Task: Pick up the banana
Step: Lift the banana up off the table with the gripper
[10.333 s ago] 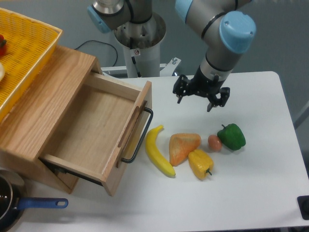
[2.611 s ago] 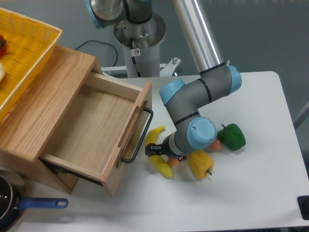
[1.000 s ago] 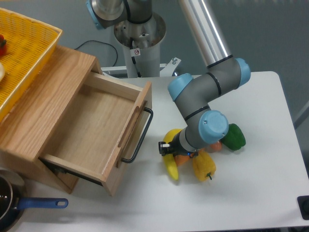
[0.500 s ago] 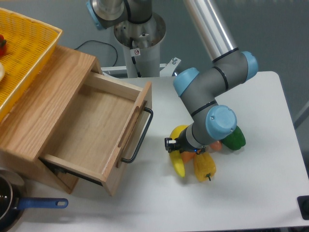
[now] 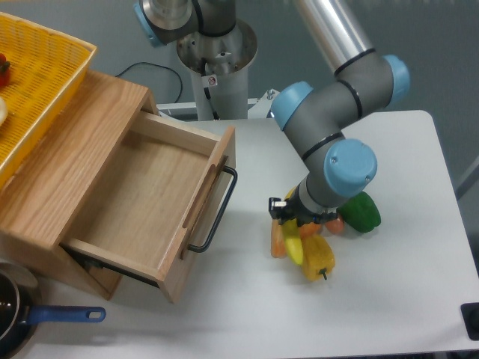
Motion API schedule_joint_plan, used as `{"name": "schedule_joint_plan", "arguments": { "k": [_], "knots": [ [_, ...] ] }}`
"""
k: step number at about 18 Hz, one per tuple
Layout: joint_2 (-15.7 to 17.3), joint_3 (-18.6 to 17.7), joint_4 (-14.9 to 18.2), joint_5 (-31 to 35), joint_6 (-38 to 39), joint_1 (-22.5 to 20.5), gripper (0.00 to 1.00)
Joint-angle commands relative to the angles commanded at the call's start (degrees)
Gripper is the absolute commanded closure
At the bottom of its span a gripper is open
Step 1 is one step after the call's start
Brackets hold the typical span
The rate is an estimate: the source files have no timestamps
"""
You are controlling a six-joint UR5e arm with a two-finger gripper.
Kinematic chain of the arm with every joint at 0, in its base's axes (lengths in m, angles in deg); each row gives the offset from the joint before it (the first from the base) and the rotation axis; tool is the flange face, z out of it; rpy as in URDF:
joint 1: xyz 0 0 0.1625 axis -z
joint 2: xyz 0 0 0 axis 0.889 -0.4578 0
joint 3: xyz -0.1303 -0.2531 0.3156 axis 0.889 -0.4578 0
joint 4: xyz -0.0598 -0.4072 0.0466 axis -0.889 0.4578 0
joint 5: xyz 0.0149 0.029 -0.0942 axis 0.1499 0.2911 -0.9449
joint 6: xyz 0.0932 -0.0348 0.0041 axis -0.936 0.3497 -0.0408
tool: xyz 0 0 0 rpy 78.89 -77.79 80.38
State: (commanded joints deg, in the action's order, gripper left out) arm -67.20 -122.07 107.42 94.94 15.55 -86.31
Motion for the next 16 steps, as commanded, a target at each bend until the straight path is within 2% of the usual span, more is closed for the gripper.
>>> {"name": "schedule_joint_plan", "arguments": {
  "k": [5,16],
  "knots": [
    [2.64,0.44,-0.17,1.95,-8.62,-0.17,0.66],
    [3.61,-0.35,-0.09,1.59,-9.68,0.09,0.66]
  ]
}}
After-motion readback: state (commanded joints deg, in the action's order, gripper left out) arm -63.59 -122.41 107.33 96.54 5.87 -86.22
